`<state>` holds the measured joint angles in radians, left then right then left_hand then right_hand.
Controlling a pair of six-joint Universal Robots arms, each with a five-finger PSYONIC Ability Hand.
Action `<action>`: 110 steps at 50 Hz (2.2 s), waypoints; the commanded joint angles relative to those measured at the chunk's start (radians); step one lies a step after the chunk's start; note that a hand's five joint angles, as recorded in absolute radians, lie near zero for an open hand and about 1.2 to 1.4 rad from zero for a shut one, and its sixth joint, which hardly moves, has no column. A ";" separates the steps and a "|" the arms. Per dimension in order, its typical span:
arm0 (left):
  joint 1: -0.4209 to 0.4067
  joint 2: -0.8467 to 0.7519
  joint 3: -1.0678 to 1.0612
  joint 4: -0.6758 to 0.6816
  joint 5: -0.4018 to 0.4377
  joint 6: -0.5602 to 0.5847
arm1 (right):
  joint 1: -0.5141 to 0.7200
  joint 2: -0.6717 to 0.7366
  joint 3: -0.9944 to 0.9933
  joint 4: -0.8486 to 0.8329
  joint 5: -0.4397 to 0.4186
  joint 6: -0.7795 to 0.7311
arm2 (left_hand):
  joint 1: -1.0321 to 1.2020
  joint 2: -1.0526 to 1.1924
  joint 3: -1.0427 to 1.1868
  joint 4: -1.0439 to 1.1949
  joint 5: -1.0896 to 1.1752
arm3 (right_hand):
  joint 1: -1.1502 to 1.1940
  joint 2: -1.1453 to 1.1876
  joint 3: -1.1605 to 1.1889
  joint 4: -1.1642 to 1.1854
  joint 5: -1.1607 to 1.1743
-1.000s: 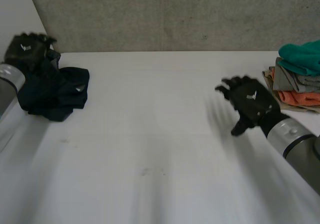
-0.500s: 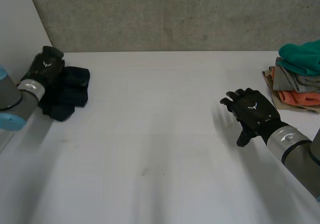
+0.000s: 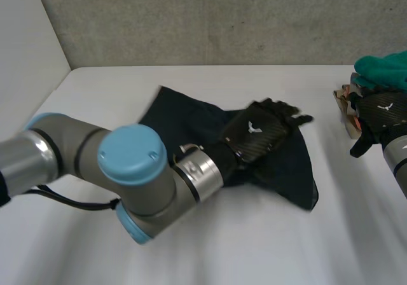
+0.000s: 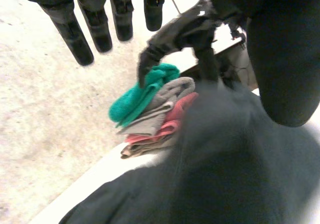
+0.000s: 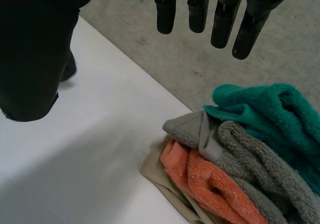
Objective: Fold the laundry.
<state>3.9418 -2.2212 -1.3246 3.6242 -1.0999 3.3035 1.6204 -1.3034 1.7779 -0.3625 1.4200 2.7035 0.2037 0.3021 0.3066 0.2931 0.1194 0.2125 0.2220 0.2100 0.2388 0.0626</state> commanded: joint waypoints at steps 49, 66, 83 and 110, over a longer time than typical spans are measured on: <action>0.335 0.101 -0.088 -0.160 -0.350 0.257 | 0.377 -0.016 -0.057 0.169 0.132 0.069 | 1.193 1.094 1.090 1.103 1.102 | 1.184 1.174 1.186 1.157 1.159; 0.315 0.710 -0.137 -0.292 -0.338 0.082 | 0.362 -0.344 -0.511 0.609 0.031 -0.033 | 1.193 1.094 1.090 1.103 1.102 | 1.184 1.174 1.186 1.157 1.159; 0.346 0.077 0.125 -0.206 -0.337 0.136 | 0.355 0.202 -0.529 0.498 0.039 0.064 | 1.193 1.094 1.090 1.103 1.102 | 1.184 1.174 1.186 1.157 1.159; 0.314 0.520 -0.410 -0.395 -0.485 0.219 | 0.277 0.018 -0.155 0.450 -0.170 -0.361 | 0.368 0.269 0.265 0.278 0.278 | 0.148 0.139 0.151 0.122 0.124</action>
<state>4.2744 -1.9157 -1.4843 3.3415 -1.5740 3.5412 1.9249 -1.2573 1.4898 0.0692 1.3751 2.5589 0.3554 0.3493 0.3416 0.3428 0.1701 0.2245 0.2375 0.2385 0.2436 0.0797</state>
